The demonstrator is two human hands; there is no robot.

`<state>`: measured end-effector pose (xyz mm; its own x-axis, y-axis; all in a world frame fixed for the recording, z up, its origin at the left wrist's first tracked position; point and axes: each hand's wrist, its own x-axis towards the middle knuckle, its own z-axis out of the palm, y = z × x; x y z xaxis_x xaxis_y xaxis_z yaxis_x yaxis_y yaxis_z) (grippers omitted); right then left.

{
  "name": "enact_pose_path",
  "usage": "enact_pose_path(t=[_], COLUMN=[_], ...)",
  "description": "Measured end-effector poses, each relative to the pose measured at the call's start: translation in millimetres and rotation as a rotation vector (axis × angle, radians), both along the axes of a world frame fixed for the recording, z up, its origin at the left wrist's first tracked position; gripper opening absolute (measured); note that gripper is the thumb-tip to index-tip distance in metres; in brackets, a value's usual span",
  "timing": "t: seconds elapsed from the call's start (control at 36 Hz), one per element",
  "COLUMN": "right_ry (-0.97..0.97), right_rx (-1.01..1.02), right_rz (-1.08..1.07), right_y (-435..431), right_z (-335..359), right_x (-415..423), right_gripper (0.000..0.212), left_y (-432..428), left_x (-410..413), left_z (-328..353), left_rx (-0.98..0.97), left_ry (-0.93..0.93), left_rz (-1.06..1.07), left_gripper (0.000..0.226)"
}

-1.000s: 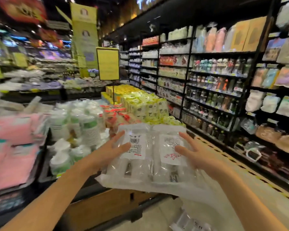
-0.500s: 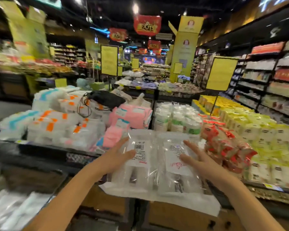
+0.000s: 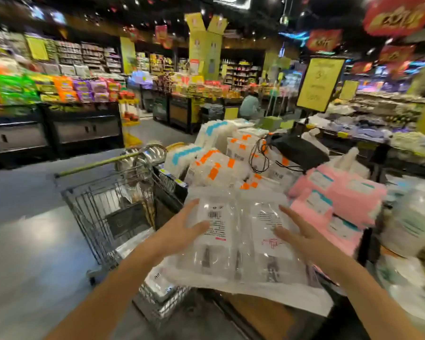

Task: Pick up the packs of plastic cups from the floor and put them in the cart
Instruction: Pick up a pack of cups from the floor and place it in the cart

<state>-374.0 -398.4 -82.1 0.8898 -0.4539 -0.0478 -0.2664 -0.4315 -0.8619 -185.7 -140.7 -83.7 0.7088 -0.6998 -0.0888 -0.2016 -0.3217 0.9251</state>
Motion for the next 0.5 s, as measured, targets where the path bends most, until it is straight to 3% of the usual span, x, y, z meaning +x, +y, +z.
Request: enact_pose_path(t=[0.08, 0.31, 0.5], right_ry=[-0.025, -0.015, 0.024], right_rx=[-0.006, 0.060, -0.013], right_rz=[0.091, 0.308, 0.463], right_y=[-11, -42, -46], right_z=[-6, -19, -25], right_x=[55, 190, 290], right_gripper=[0.073, 0.063, 0.064], left_y=[3, 0, 2], left_x=[29, 90, 132], left_z=[-6, -18, -35], left_rx=[-0.007, -0.007, -0.052], left_ry=[0.024, -0.010, 0.028], left_rz=[0.094, 0.303, 0.493], left_gripper=[0.060, 0.067, 0.064])
